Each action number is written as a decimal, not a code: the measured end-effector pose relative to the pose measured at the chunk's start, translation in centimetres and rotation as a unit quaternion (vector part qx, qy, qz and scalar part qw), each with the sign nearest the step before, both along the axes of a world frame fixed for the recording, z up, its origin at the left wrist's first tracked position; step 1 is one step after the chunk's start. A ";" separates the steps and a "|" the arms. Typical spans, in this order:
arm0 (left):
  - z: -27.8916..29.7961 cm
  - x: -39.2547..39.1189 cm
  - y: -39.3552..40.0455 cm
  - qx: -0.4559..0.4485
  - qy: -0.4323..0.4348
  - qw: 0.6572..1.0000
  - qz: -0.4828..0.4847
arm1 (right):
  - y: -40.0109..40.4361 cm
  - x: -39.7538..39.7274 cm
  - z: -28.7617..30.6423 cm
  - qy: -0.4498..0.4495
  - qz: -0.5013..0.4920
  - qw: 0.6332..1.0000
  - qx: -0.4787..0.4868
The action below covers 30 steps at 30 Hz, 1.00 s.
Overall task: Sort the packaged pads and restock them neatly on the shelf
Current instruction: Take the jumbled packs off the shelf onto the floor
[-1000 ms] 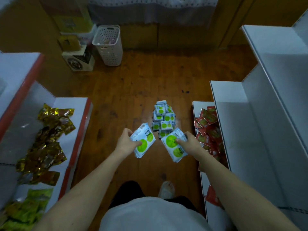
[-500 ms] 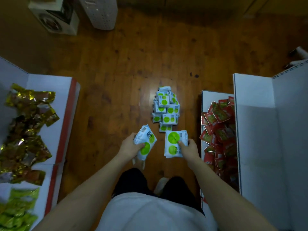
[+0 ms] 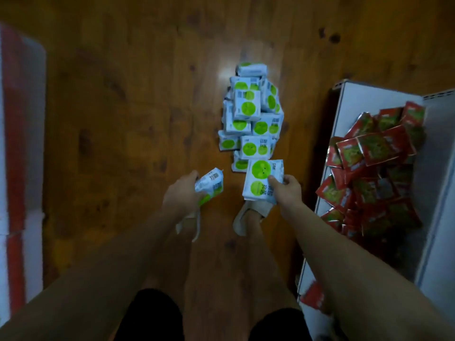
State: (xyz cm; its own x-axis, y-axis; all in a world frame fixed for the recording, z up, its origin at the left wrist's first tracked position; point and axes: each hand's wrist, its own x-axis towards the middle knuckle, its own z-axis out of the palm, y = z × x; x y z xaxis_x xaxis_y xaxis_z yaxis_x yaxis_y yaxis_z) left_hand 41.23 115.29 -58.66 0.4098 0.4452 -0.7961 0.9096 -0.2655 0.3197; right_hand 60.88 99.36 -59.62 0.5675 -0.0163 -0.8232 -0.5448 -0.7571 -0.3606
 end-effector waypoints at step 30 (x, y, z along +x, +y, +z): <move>-18.7 13.1 1.6 0.008 -0.052 0.998 0.020 | 4.3 11.4 -18.0 -0.047 0.119 0.992 -0.013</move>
